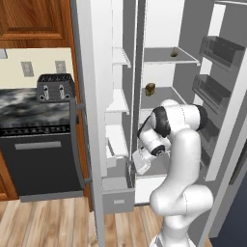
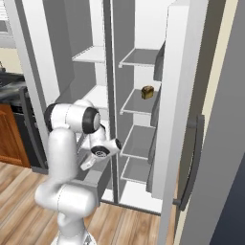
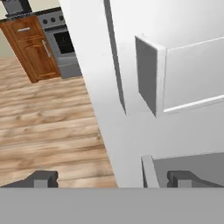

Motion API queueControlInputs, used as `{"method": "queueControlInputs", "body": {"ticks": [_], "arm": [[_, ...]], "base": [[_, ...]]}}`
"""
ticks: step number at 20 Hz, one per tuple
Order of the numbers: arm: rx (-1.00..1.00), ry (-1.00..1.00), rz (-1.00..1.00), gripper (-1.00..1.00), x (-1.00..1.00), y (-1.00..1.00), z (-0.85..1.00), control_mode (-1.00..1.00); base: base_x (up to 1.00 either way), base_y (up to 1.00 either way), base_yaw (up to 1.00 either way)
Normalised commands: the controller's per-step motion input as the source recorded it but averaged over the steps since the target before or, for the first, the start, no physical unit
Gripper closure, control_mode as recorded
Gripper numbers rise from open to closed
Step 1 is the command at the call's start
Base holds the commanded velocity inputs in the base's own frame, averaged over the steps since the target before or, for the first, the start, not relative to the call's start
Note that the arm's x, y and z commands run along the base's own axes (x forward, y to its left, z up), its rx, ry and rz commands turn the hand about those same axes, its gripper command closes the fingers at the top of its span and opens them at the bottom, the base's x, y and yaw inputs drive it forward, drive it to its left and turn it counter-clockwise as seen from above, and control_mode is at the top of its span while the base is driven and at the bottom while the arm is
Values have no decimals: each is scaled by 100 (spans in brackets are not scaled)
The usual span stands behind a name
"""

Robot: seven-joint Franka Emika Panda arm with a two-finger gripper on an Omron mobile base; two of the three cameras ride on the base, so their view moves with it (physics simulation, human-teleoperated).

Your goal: Take the carrot and garlic from the fridge shelf and place them in the freezer drawer to begin freezing them.

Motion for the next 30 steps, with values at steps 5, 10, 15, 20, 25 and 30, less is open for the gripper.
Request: {"method": "queueControlInputs", "body": {"ticks": [5,10,15,20,25,30], "arm": [[0,-4,-6,-100,-64,-14,91,-100],[0,0,-9,-100,-34,-11,100,-100],[0,0,-7,-100,-26,-12,100,-100],[0,1,-8,-100,-24,-17,100,-100],[0,12,-16,-100,-26,-20,99,-100],[0,18,-25,-100,-44,-17,76,-100]], "base": [[0,0,0],[0,0,0],[0,0,0],[0,0,0],[0,0,0],[0,0,0]]}}
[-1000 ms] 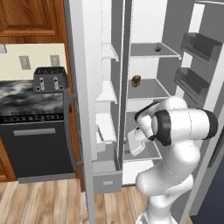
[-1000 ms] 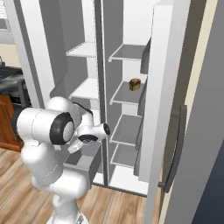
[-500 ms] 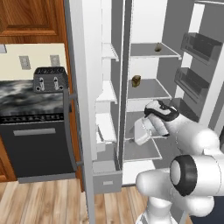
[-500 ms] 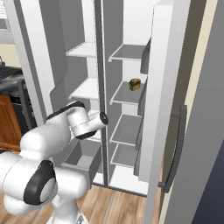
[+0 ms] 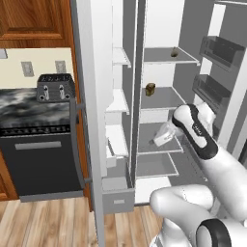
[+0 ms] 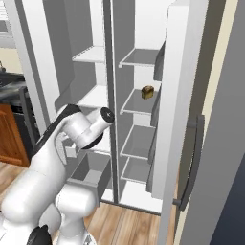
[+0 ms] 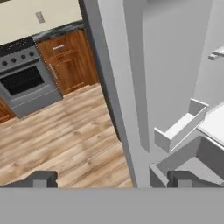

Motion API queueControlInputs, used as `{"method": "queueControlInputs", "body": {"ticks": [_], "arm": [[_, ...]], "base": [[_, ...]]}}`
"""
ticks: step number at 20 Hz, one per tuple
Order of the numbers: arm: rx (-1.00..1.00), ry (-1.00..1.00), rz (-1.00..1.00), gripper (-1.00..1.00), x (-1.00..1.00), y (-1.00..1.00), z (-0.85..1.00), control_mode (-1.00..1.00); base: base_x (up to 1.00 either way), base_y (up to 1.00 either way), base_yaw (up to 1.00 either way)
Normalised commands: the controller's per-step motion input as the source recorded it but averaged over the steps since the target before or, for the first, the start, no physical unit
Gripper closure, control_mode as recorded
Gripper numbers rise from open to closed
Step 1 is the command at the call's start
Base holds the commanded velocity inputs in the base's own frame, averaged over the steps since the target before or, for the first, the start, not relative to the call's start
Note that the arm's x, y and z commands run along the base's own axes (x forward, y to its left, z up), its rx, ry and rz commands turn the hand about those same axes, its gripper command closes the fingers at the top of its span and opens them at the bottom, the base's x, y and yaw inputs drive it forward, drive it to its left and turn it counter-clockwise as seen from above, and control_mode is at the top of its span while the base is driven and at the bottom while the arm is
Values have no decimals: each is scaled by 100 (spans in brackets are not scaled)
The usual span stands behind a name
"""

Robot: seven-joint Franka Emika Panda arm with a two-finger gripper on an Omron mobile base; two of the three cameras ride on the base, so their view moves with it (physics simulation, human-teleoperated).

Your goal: Take the carrot and garlic from the fridge shelf and place them in the freezer drawer to begin freezing them.

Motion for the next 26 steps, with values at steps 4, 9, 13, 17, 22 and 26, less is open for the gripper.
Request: {"method": "queueControlInputs", "body": {"ticks": [4,9,13,17,22,26], "arm": [[0,19,-33,-100,-62,-3,37,-100],[-5,19,-37,-100,-70,0,11,-100],[-6,16,-37,-100,-76,0,11,-100],[-3,12,-31,-100,-75,0,4,-100],[0,12,-24,-100,-60,-1,0,-100],[-1,7,-11,-100,-25,0,-9,-100]], "base": [[0,0,0],[0,0,0],[0,0,0],[0,0,0],[0,0,0],[0,0,0]]}}
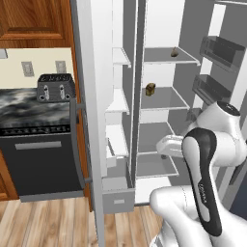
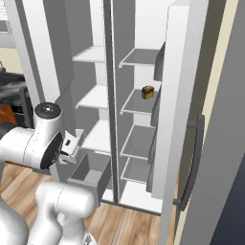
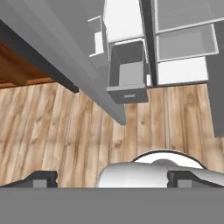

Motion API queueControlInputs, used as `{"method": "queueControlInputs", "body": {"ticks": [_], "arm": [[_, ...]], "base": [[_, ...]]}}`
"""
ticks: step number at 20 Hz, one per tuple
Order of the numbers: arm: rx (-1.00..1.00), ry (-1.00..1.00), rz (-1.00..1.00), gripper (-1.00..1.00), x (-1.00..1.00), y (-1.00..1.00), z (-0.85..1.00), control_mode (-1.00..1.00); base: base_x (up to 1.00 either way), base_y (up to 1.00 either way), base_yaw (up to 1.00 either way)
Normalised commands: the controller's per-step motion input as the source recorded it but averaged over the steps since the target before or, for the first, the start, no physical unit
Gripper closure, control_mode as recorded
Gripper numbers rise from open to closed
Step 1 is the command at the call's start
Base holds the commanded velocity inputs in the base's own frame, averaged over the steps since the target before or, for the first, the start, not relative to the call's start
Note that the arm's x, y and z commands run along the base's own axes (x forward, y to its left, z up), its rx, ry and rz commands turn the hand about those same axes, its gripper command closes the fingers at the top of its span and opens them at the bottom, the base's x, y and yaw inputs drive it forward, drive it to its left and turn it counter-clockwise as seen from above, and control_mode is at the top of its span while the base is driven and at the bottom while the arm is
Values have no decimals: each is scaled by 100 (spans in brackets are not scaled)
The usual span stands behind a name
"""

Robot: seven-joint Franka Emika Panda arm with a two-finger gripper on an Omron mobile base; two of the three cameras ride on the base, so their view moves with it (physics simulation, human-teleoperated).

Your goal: Take the carrot and garlic from the fridge shelf and place them in the freezer drawer to begin freezing them.

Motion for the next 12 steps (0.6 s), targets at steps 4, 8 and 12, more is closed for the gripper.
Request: {"method": "queueControlInputs", "body": {"ticks": [4,8,12], "arm": [[-2,10,0,-100,0,7,-15,-100],[0,4,-2,-100,-4,-7,-29,-100],[1,0,-9,-100,-14,-43,-18,100]], "base": [[0,0,0],[0,0,0],[-2,-16,-4]]}}
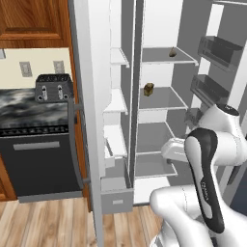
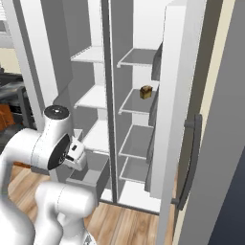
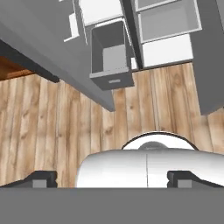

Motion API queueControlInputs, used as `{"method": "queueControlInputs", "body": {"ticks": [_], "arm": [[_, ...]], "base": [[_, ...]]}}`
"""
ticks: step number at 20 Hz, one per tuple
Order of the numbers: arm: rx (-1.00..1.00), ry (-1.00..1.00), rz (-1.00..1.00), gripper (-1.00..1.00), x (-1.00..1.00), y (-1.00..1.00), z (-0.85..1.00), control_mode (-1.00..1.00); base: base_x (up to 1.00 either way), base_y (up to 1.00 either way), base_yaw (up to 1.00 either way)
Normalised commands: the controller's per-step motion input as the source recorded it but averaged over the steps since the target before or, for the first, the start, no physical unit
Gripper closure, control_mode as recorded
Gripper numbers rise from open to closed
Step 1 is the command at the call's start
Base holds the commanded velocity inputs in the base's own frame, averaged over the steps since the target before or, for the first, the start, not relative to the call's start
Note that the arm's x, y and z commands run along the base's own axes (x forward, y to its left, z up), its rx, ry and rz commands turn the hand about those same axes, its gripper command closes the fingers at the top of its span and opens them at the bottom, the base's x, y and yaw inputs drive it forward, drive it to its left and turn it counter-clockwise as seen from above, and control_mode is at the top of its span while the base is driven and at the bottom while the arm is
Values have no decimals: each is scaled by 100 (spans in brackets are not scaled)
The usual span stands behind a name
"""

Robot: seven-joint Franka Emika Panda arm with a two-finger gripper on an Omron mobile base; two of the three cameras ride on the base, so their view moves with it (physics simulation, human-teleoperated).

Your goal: Take the carrot and garlic from the fridge shelf and place them in the freezer drawer to begin freezing them.

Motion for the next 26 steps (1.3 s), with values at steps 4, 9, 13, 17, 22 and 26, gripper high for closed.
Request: {"method": "queueControlInputs", "body": {"ticks": [4,9,13,17,22,26], "arm": [[0,0,0,-100,0,0,0,100],[0,0,0,-100,0,0,0,100],[0,0,0,-100,0,0,0,100],[0,0,0,-100,0,0,0,100],[0,0,0,-100,0,0,0,100],[0,0,0,-100,0,0,0,100]], "base": [[0,-51,-22],[20,-30,-24],[41,-15,-20],[56,-1,-18],[62,-4,-7],[59,-1,-1]]}}
